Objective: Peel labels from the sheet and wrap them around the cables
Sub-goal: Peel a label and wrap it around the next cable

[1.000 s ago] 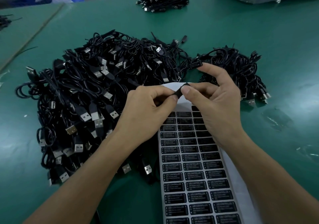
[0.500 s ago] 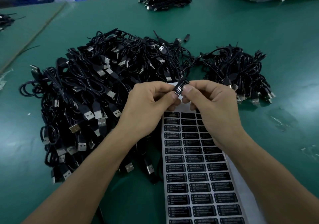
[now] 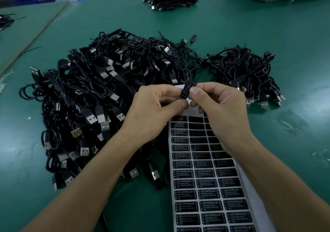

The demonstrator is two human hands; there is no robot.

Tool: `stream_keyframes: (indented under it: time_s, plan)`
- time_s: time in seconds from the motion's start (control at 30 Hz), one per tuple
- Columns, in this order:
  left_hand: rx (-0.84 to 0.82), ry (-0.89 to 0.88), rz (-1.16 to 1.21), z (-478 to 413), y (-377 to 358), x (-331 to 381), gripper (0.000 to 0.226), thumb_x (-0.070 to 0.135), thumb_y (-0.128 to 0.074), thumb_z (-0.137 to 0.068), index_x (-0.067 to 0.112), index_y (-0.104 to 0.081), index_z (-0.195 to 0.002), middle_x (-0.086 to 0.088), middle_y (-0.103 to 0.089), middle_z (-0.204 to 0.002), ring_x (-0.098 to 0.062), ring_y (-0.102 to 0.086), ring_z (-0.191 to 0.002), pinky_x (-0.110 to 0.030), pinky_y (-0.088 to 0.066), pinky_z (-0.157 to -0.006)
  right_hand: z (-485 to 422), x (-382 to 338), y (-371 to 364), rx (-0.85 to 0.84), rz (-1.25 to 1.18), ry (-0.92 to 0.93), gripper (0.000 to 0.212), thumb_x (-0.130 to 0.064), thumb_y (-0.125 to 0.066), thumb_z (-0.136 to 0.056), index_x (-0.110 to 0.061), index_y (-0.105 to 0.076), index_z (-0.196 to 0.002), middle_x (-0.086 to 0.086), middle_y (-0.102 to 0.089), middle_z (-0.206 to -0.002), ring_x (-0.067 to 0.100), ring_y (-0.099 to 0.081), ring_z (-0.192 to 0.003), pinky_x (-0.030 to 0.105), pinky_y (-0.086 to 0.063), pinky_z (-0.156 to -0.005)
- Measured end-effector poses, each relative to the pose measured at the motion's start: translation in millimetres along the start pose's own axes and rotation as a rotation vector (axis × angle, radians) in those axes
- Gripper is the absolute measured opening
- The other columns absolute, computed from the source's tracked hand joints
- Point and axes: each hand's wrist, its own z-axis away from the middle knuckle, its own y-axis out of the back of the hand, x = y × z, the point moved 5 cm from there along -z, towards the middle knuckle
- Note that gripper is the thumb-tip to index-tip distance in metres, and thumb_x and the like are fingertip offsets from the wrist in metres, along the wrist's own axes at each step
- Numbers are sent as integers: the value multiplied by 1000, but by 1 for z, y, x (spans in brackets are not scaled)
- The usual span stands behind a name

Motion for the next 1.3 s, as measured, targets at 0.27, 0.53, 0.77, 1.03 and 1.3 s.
stream_keyframes:
  time_s: [0.27, 0.53, 0.77, 1.03, 1.3]
  plan:
    - [5, 13, 6, 0, -1, -1, 13, 17, -76, -88, 21, -76, -101, 4, -78, -86, -13, -75, -79, -35, -60, -82, -1, -1, 1, -11, 31, 4, 7, -15, -69, -94, -15, -74, -90, -8, -69, -66, -2, -59, -58, 12, -48, -63]
    - [15, 10, 7, 0, -1, -1, 13, 16, -77, -87, 20, -77, -99, 2, -78, -83, -13, -75, -78, -34, -61, -80, 0, -3, 2, 12, 76, 23, 6, -18, -72, -92, -19, -75, -87, -3, -70, -67, 2, -60, -61, 17, -48, -63]
    - [13, 17, 9, 1, -1, -2, 14, 17, -78, -86, 20, -76, -99, 3, -78, -85, -14, -76, -79, -37, -62, -81, 1, -3, 3, 38, 102, 20, 3, -20, -74, -90, -21, -75, -88, -3, -72, -71, 7, -63, -66, 19, -50, -64]
    - [17, 14, 5, 1, -2, -2, 15, 16, -79, -86, 18, -76, -100, 4, -78, -85, -12, -75, -79, -31, -61, -78, 2, -7, 1, 37, 150, 56, 11, -19, -73, -90, -27, -73, -83, -8, -72, -70, 4, -65, -66, 16, -50, -63]
    - [10, 3, -4, 1, -1, -1, 12, 16, -79, -86, 20, -76, -97, 5, -78, -84, -11, -75, -78, -28, -60, -75, 3, -9, 1, 42, 159, 78, 12, -17, -74, -90, -26, -73, -82, -12, -71, -68, 0, -64, -64, 13, -49, -63]
